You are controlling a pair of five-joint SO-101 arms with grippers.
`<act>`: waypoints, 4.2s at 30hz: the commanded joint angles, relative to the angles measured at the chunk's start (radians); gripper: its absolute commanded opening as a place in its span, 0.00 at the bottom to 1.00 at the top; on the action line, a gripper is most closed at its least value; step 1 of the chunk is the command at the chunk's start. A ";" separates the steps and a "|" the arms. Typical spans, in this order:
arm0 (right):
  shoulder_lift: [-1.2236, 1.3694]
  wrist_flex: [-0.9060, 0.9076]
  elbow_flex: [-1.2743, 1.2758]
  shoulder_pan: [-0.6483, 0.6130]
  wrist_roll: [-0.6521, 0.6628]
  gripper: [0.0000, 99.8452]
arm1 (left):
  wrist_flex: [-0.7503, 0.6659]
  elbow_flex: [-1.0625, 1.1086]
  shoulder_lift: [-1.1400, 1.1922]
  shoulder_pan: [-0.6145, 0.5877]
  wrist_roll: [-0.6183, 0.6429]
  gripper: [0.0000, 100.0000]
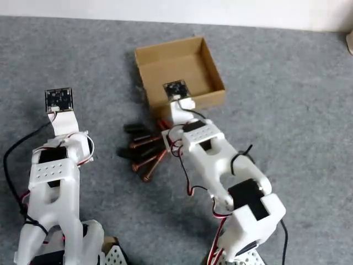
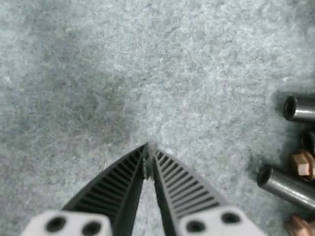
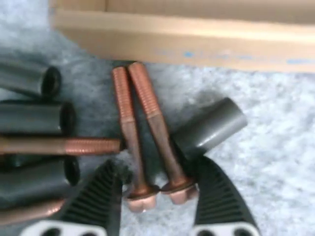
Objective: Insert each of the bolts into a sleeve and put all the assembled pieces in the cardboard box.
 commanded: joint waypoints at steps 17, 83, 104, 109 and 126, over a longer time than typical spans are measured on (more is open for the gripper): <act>-0.374 0.064 0.151 -0.012 -0.008 0.00 | -0.018 -0.004 -0.001 0.004 0.005 0.01; -0.651 -0.059 0.360 0.203 0.043 0.25 | -0.103 0.025 0.001 0.002 0.006 0.01; -0.182 -0.217 0.074 0.205 0.005 0.25 | -0.103 0.024 0.001 0.004 0.006 0.01; -0.191 -0.217 0.054 0.205 -0.086 0.25 | -0.104 0.024 0.001 0.004 0.006 0.01; -0.030 -0.354 0.054 0.157 -0.292 0.25 | -0.104 0.024 0.001 0.004 0.008 0.01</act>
